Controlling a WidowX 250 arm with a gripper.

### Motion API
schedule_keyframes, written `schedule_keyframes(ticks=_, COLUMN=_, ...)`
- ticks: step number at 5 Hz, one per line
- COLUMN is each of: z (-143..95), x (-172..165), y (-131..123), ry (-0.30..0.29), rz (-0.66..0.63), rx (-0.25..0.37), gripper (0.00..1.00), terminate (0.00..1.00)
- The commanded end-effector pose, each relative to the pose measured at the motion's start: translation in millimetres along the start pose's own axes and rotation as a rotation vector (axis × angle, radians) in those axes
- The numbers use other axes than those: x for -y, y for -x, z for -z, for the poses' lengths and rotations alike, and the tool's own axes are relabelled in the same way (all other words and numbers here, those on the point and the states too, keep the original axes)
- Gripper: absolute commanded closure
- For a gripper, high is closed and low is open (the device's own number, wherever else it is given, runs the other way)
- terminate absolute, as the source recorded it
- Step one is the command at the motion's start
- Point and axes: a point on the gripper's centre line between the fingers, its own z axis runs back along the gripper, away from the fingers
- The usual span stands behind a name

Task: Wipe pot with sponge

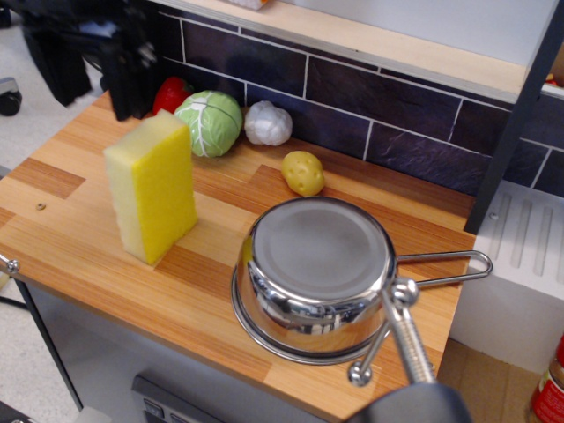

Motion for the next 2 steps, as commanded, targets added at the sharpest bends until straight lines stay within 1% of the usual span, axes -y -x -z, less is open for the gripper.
schedule_keyframes(ticks=1, z=8.3, x=18.3, y=-5.7, ry=-0.042, rz=-0.011, rx=0.061, gripper=0.0, terminate=0.0)
schedule_keyframes(ticks=2, z=23.8, x=22.0, y=-5.1, ry=-0.067, rz=-0.008, rx=0.069, gripper=0.0, terminate=0.0)
